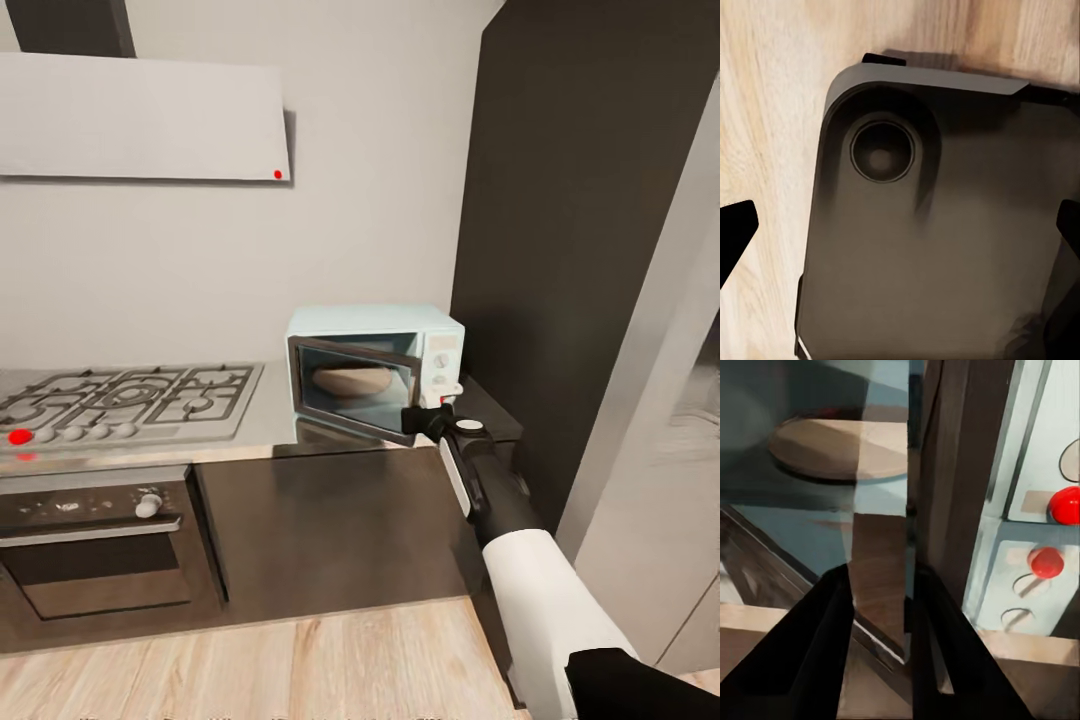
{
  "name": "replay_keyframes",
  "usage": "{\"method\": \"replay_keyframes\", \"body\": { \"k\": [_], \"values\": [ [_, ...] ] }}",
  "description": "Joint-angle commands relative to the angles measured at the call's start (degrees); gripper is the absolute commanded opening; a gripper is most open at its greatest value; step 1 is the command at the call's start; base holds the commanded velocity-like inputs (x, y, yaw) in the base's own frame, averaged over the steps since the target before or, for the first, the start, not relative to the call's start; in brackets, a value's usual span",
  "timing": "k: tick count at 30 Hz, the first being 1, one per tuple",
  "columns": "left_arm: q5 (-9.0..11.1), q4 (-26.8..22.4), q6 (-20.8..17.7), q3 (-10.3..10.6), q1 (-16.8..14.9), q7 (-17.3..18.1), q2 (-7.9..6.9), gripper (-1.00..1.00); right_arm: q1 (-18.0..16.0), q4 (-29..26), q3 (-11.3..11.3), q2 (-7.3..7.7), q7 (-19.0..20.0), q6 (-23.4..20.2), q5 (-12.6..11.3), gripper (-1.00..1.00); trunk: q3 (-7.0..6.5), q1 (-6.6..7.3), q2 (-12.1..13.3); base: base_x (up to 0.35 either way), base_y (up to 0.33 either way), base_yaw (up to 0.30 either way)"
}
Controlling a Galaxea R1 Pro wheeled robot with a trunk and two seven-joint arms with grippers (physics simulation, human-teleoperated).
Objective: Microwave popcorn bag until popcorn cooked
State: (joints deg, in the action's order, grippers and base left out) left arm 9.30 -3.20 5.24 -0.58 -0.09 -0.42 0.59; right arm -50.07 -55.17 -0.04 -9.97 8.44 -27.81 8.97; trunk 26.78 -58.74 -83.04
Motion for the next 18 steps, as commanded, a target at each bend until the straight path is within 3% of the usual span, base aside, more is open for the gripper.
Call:
{"method": "replay_keyframes", "body": {
  "k": [1,5,14,15,18],
  "values": [
    [0.4,0.0,0.1,0.0,0.0,-0.1,-0.01,1.00,0.0,0.0,0.0,-0.02,0.0,-0.2,0.9,-1.00,0.06,0.01,0.0,0.000,0.000,0.000],
    [0.4,-0.1,0.1,-0.1,0.0,0.0,-0.05,1.00,0.0,-0.1,-0.1,-0.02,0.0,-0.4,-0.1,-1.00,0.06,0.01,0.0,0.000,0.000,0.000],
    [0.4,-0.1,0.1,-0.1,0.0,0.0,-0.06,1.00,0.0,-0.2,-0.2,-0.02,0.7,-0.5,1.7,-1.00,0.06,0.01,0.0,0.000,0.000,0.000],
    [0.4,-0.1,0.1,-0.1,0.0,0.0,-0.06,1.00,0.0,-0.2,-0.2,-0.02,0.7,-0.5,1.7,1.00,0.06,0.01,0.0,0.000,0.000,0.000],
    [0.4,-0.1,0.1,-0.1,0.0,0.0,-0.06,1.00,0.0,-0.5,-0.2,-0.02,0.7,-0.6,0.5,1.00,0.06,0.01,0.0,0.000,0.000,0.000]
  ]
}}
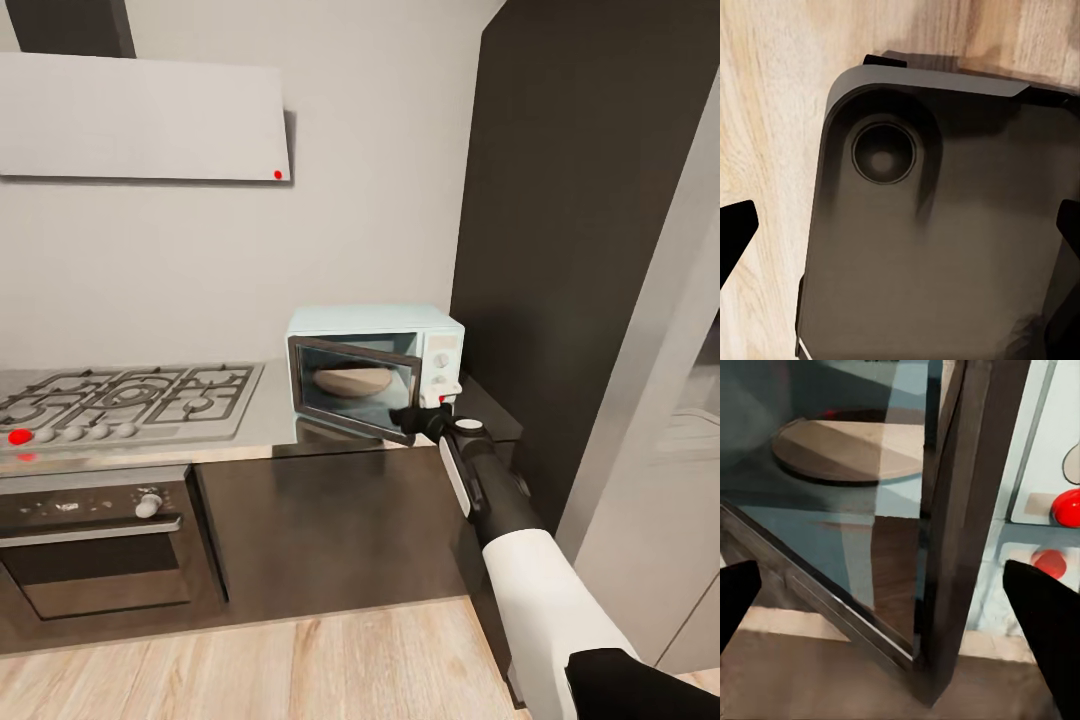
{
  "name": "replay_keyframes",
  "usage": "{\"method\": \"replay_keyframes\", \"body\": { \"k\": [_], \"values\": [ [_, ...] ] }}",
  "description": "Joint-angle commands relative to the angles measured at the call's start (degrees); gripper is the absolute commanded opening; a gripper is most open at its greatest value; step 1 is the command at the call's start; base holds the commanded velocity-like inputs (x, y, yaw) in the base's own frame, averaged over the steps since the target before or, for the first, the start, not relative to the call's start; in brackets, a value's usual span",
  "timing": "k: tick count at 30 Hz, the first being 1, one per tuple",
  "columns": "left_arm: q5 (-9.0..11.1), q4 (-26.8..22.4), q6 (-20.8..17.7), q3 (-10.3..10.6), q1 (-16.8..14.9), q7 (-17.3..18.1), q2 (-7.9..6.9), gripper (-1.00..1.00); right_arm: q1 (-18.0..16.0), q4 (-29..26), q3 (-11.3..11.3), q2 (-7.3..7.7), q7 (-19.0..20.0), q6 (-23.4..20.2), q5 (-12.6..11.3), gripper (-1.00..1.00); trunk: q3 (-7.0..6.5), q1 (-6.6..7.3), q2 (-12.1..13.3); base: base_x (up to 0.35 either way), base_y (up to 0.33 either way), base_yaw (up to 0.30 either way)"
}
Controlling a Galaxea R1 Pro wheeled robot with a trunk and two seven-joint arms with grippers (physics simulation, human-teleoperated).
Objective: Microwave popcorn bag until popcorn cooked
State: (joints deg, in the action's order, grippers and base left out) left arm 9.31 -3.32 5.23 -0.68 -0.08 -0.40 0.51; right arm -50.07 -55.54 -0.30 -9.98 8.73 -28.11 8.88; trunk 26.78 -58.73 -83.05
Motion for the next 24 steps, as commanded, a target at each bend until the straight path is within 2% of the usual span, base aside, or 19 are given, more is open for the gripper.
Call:
{"method": "replay_keyframes", "body": {
  "k": [1,13,21,24],
  "values": [
    [0.4,0.0,0.1,0.0,0.0,0.0,0.01,1.00,0.0,-0.1,0.1,-0.02,0.4,-0.3,0.5,1.00,0.06,0.00,0.0,0.000,0.000,0.000],
    [0.4,0.0,0.1,0.0,0.0,0.0,0.01,1.00,0.0,-0.2,0.0,-0.02,0.8,-0.4,0.6,1.00,0.06,0.00,0.0,-0.003,0.000,0.000],
    [0.4,0.0,0.1,-0.2,0.0,-0.1,0.03,1.00,0.0,-0.4,0.0,-0.02,0.6,-0.4,0.6,1.00,0.06,0.00,0.0,-0.268,0.000,0.000],
    [0.4,0.0,0.1,-0.1,0.0,0.0,0.02,1.00,0.0,-0.4,0.0,-0.02,0.5,-0.4,0.6,1.00,0.06,0.00,0.0,-0.034,0.000,0.000]
  ]
}}
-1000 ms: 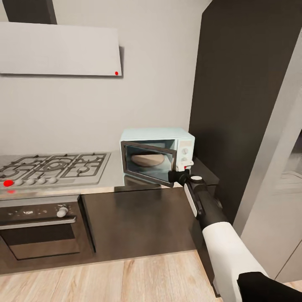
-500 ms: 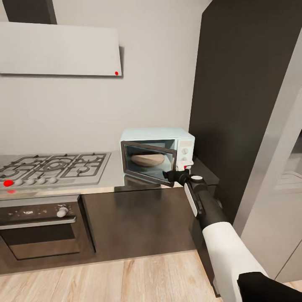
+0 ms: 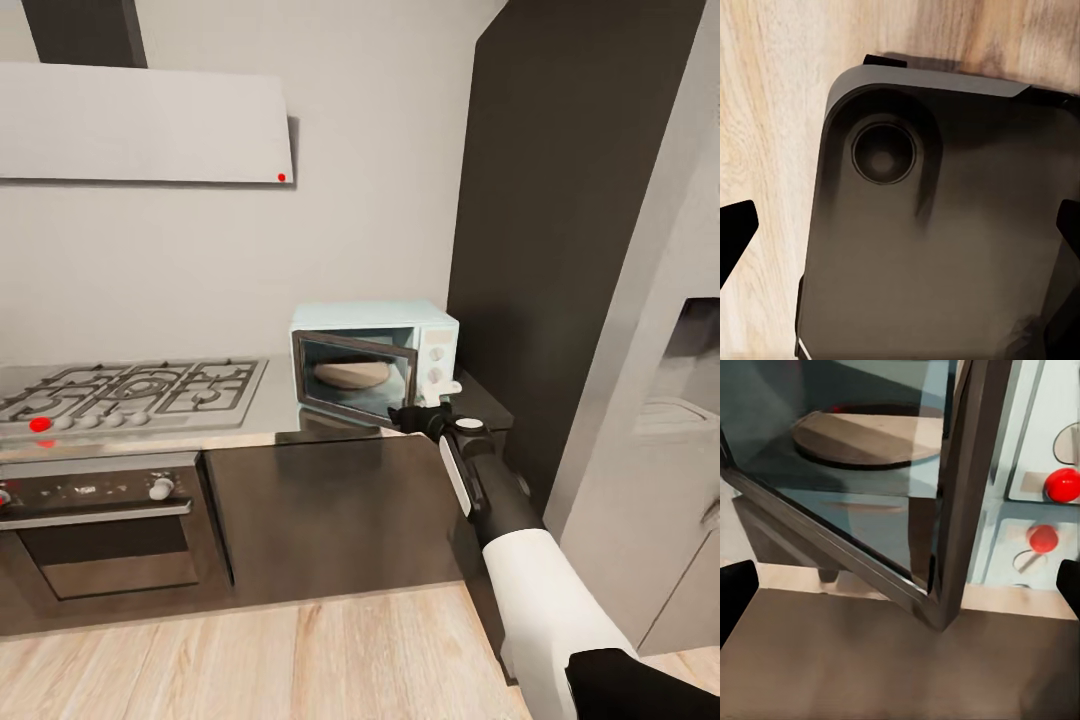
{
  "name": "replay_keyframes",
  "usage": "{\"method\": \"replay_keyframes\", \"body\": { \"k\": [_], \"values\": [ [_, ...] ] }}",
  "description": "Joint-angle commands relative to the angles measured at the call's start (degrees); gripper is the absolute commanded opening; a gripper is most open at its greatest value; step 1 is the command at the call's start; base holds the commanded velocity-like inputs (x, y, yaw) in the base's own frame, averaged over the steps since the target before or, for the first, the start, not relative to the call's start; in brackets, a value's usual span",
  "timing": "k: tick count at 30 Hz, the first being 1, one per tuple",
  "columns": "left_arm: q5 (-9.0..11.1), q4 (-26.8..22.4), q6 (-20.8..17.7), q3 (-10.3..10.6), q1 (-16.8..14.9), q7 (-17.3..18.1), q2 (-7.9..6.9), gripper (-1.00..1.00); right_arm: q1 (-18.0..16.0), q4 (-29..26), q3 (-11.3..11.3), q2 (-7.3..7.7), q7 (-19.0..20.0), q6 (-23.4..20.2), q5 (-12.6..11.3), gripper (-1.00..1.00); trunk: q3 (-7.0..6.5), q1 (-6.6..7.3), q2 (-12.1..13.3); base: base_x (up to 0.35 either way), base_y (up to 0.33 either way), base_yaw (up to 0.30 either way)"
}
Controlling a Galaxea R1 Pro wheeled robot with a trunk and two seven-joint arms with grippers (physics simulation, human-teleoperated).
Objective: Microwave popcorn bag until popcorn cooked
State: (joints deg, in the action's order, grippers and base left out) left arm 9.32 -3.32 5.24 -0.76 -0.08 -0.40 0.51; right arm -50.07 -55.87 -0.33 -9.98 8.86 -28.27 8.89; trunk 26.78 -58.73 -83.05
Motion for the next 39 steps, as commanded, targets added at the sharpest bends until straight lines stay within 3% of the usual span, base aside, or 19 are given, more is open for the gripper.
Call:
{"method": "replay_keyframes", "body": {
  "k": [1,12,13,14,16,19,21,24,31,35,39],
  "values": [
    [0.3,0.0,0.1,0.0,0.0,0.0,0.01,1.00,0.0,-0.1,0.1,-0.02,0.4,-0.3,0.7,1.00,0.06,0.00,0.0,-0.010,0.000,0.000],
    [0.3,0.0,0.1,0.0,0.0,0.0,0.01,1.00,0.0,-0.3,0.8,0.17,0.4,-0.4,1.0,1.00,0.06,0.00,0.0,-0.001,0.000,0.000],
    [0.3,0.0,0.1,0.0,0.0,-0.1,0.01,1.00,0.0,-0.2,1.0,0.96,0.4,-0.4,1.0,1.00,0.06,0.00,0.0,0.000,0.000,0.000],
    [0.3,0.0,0.1,0.0,0.0,-0.1,0.01,1.00,0.0,-0.1,1.2,4.20,0.4,-0.4,0.9,1.00,0.06,0.00,0.0,0.000,0.000,0.000],
    [0.3,0.0,0.1,0.0,0.0,0.0,0.01,1.00,0.0,-0.1,1.6,6.47,0.4,-0.4,0.8,1.00,0.06,0.00,0.0,0.000,0.000,0.000],
    [0.3,0.0,0.1,0.0,0.0,-0.1,0.01,1.00,0.0,-0.1,4.5,9.06,0.3,-0.4,0.7,1.00,0.06,0.00,0.0,0.000,0.000,0.000],
    [0.3,0.0,0.1,0.0,0.0,-0.1,0.01,1.00,0.0,-0.2,7.1,9.56,0.3,-0.4,0.8,1.00,0.06,0.00,0.0,0.000,0.000,0.000],
    [0.3,0.0,0.1,0.0,0.0,-0.1,0.01,1.00,0.0,0.0,8.6,9.71,0.3,-0.3,1.0,1.00,0.06,0.00,0.0,0.000,0.000,0.000],
    [0.3,-0.1,0.1,0.0,0.0,-0.1,0.01,1.00,0.0,0.0,8.7,8.56,0.3,-0.2,1.2,1.00,0.06,0.00,0.0,0.000,0.000,0.000],
    [0.3,-0.1,0.1,0.0,0.0,-0.1,0.01,1.00,0.0,-0.1,8.7,6.26,0.3,-0.3,1.4,1.00,0.06,0.00,0.0,0.000,0.000,0.000],
    [0.3,-0.1,0.1,0.0,0.0,0.0,0.01,1.00,0.0,0.0,8.7,5.33,0.2,-0.3,1.3,1.00,0.06,0.00,0.0,0.000,0.000,0.000]
  ]
}}
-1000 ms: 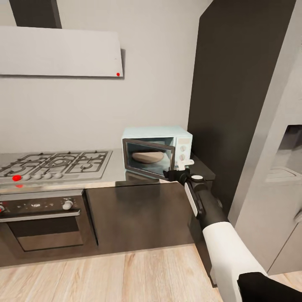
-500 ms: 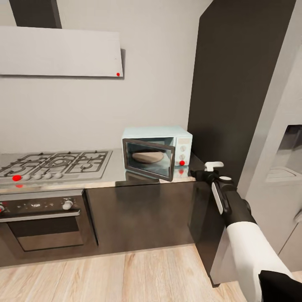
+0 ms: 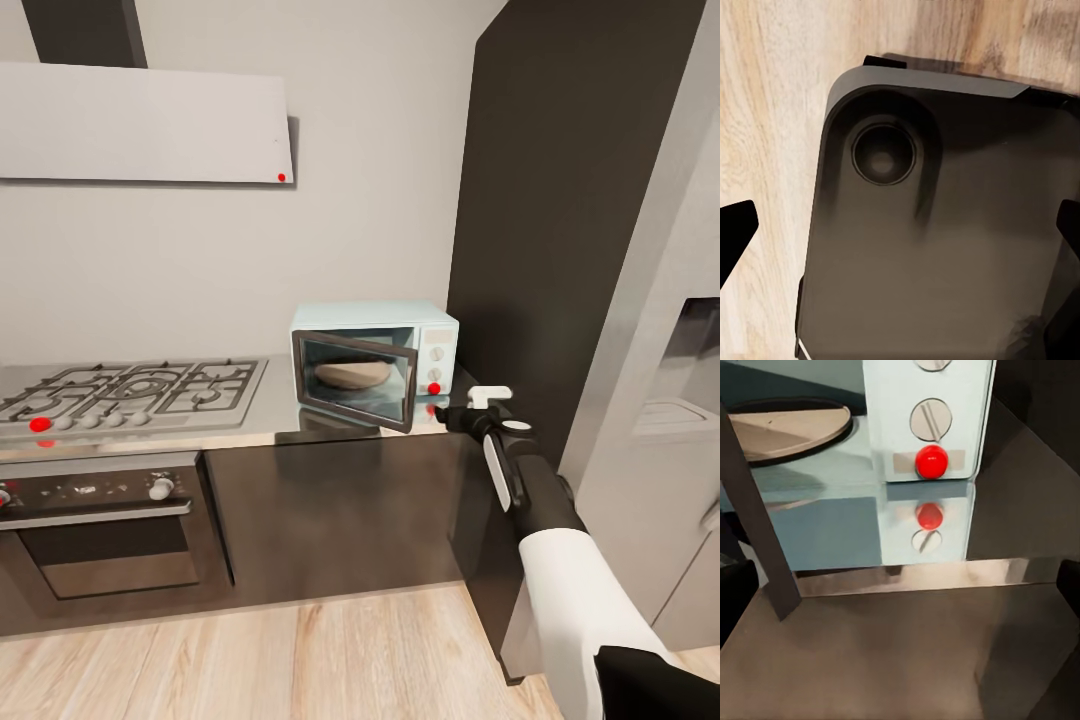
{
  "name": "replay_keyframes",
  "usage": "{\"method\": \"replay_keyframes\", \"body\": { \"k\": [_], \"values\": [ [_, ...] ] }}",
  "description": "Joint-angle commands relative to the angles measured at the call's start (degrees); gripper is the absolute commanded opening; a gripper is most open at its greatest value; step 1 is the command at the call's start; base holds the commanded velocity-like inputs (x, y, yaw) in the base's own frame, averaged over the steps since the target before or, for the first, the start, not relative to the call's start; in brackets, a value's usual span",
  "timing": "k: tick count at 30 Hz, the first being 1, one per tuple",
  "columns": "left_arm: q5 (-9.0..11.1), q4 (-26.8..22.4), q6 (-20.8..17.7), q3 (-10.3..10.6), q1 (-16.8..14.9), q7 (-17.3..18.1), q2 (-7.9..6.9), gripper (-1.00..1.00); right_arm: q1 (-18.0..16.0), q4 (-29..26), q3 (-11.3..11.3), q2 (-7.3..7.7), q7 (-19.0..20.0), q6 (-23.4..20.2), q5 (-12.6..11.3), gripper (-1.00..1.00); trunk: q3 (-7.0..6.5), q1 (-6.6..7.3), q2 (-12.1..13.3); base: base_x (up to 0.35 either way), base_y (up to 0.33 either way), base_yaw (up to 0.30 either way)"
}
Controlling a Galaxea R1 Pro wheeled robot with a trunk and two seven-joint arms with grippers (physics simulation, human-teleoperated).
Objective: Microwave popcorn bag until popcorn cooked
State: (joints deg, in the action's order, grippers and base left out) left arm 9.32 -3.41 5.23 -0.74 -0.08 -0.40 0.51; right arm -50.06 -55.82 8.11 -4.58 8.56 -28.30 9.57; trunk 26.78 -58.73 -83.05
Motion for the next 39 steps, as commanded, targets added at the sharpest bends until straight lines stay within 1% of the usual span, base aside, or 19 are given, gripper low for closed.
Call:
{"method": "replay_keyframes", "body": {
  "k": [1,5,24,26,29,32,34,39],
  "values": [
    [0.3,0.0,0.1,0.0,0.0,0.0,0.01,1.00,0.0,-0.1,0.2,-0.11,0.5,-0.2,0.6,1.00,0.06,0.00,0.0,0.000,0.000,0.000],
    [0.3,0.1,0.1,0.1,0.0,0.0,-0.01,1.00,0.0,0.0,0.3,-0.12,0.6,-0.2,0.5,1.00,0.06,0.00,0.0,0.129,0.000,0.000],
    [0.3,0.1,0.1,0.1,0.0,0.0,0.01,1.00,0.0,0.4,0.2,-0.17,0.7,-0.3,0.1,1.00,0.06,0.00,0.0,0.315,0.000,0.000],
    [0.3,0.1,0.1,0.1,0.0,0.0,0.01,1.00,0.0,0.5,0.2,-1.51,1.0,-0.3,0.1,1.00,0.06,0.00,0.0,0.035,0.000,0.000],
    [0.3,0.1,0.1,0.1,0.0,0.0,0.01,1.00,0.0,0.8,0.2,-1.93,1.0,-0.4,0.0,1.00,0.06,0.00,0.0,0.007,0.000,0.000],
    [0.3,0.1,0.1,0.1,0.0,0.0,0.01,1.00,0.0,1.5,0.2,-3.48,0.9,-0.4,0.2,1.00,0.06,0.00,0.0,0.000,0.000,0.000],
    [0.3,0.1,0.1,0.1,0.0,0.0,0.01,1.00,0.0,1.6,0.2,-3.84,0.9,-0.6,0.2,1.00,0.06,0.00,0.0,0.000,0.000,0.000],
    [0.3,0.1,0.1,0.1,0.0,0.0,0.01,1.00,0.0,1.6,0.1,-4.02,1.1,-1.2,0.2,1.00,0.06,0.00,0.0,0.000,0.000,0.000]
  ]
}}
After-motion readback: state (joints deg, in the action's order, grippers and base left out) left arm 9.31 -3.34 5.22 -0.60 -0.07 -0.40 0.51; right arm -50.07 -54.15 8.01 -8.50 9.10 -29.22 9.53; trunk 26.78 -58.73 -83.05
